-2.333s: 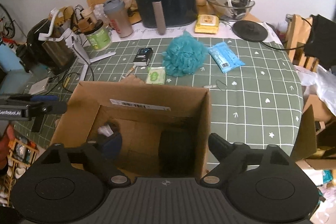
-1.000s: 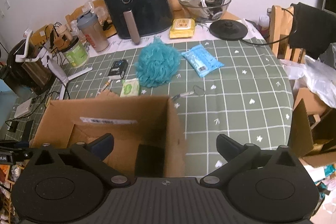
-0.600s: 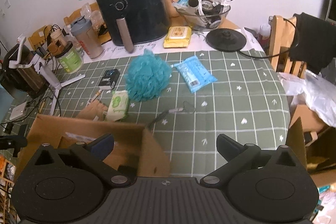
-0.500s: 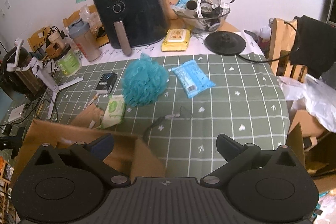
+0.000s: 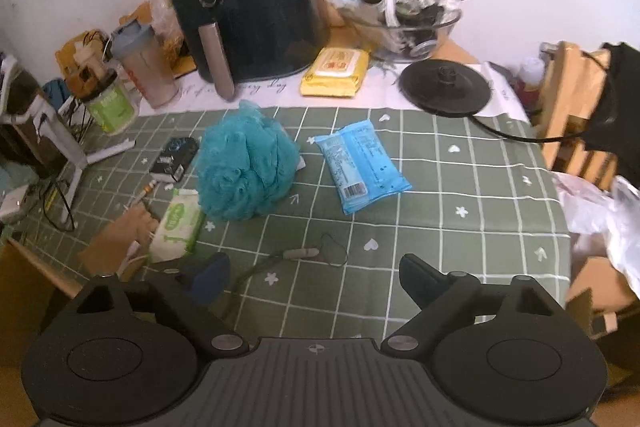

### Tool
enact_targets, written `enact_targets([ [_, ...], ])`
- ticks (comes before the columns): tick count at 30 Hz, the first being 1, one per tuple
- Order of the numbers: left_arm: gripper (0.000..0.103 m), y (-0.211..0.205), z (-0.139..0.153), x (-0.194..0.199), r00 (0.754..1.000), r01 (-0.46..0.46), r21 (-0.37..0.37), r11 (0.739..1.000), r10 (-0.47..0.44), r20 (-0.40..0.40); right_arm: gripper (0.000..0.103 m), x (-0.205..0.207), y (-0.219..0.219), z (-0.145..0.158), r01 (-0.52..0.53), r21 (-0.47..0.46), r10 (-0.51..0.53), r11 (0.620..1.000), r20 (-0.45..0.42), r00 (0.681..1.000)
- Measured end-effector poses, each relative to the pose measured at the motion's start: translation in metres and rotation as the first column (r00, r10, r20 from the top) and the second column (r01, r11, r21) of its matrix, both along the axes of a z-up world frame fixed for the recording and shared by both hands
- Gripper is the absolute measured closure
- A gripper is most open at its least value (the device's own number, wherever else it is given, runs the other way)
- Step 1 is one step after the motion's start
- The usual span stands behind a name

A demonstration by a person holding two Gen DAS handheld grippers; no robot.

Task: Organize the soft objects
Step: 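Move the right gripper toward the grey cable beside the loofah, then grasp the grey cable at its white plug with the right gripper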

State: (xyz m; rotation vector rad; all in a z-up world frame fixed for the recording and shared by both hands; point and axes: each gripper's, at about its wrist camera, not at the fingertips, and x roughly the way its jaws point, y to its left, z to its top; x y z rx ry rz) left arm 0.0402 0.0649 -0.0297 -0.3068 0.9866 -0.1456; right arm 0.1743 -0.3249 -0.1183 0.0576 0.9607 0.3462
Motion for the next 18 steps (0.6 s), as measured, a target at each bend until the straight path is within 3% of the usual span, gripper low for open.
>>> enact_targets([
  [7, 0.034, 0.001, -0.002, -0.004, 0.999, -0.035, 0.006, 0.999, 0.035, -0.025, 0.028, 0.023, 0.02, -0.044, -0.116, -0.036, 0.115, 0.993, -0.033, 0.993],
  [15, 0.034, 0.011, -0.004, -0.016, 0.994, -0.097, 0.011, 0.995, 0.097, -0.05, 0.037, 0.034, 0.066, -0.077, -0.315, -0.173, 0.314, 0.933, -0.031, 0.949],
  [18, 0.034, 0.015, -0.006, -0.021, 0.99, -0.122, 0.013, 0.992, 0.123, -0.062, 0.042, 0.044, 0.071, -0.084, -0.343, -0.139, 0.341, 0.929, -0.043, 0.939],
])
